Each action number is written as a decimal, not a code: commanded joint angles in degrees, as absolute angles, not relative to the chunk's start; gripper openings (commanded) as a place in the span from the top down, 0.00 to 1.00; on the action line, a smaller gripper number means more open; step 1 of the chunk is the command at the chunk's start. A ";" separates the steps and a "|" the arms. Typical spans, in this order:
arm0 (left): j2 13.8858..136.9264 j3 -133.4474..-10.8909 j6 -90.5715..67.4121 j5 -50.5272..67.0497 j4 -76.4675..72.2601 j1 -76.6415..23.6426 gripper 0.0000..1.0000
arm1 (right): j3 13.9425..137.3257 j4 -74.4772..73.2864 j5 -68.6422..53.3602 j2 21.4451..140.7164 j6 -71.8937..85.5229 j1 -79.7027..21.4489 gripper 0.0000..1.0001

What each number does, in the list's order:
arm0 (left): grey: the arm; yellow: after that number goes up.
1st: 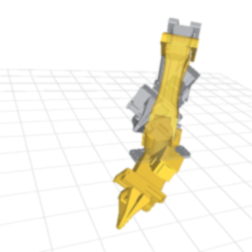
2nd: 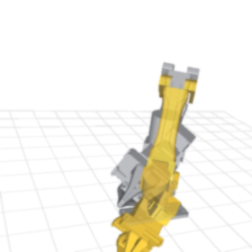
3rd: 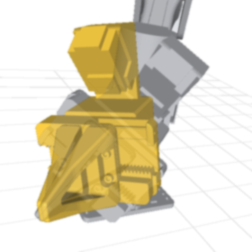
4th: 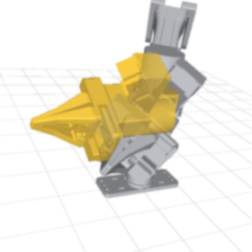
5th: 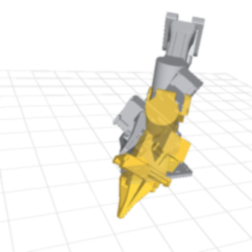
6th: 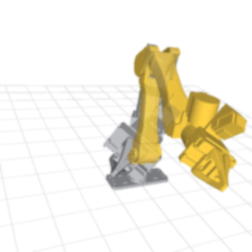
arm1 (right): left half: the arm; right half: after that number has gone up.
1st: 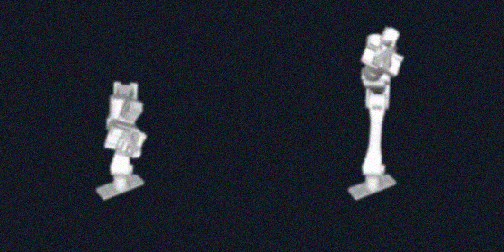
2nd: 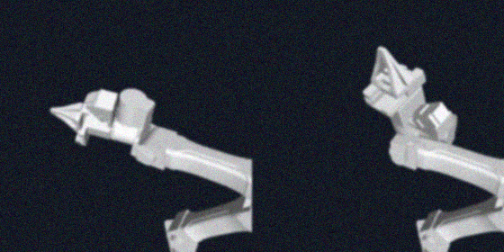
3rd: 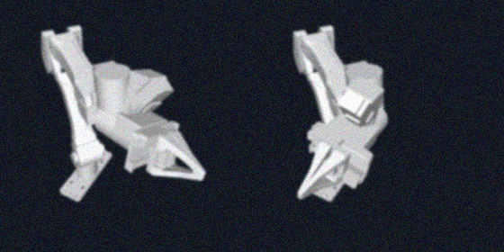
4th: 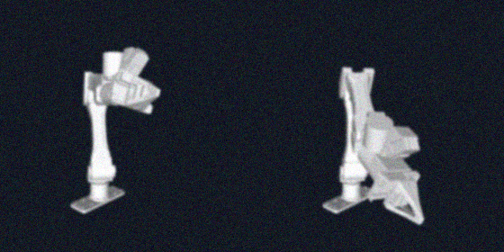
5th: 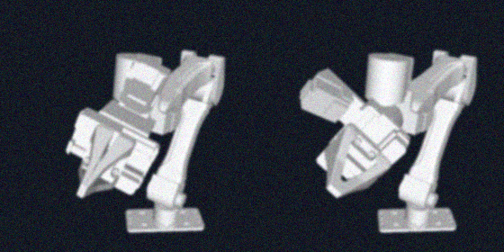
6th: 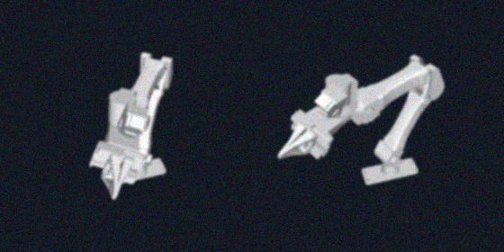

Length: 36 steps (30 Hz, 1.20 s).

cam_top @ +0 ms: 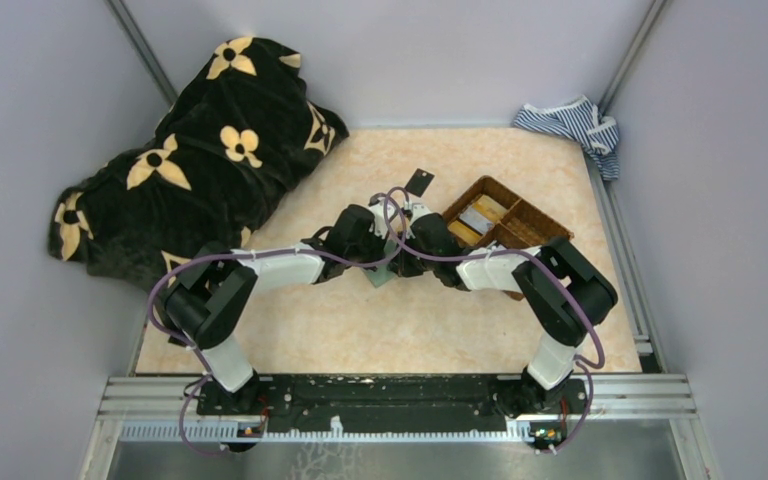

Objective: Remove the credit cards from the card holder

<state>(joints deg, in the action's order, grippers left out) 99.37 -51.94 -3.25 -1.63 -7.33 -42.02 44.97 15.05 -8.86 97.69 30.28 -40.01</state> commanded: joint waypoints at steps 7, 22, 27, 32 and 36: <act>103.67 -51.59 -4.91 -2.53 -1.68 -40.13 1.00 | 43.96 14.31 -8.93 98.57 31.26 -40.09 1.00; 99.93 -50.05 -9.56 -6.37 -2.08 -33.61 1.00 | 40.52 16.61 -11.33 100.72 34.30 -37.80 1.00; 98.38 -50.85 -11.28 -4.12 -0.99 -28.94 1.00 | 40.67 16.94 -11.44 101.41 34.42 -37.85 1.00; 99.30 -51.91 -12.34 2.60 -0.64 -28.02 1.00 | 40.87 17.11 -11.76 101.93 34.62 -37.80 1.00; 100.05 -51.16 -13.11 5.80 -2.31 -29.00 1.00 | 41.68 16.02 -11.88 100.40 33.65 -37.86 1.00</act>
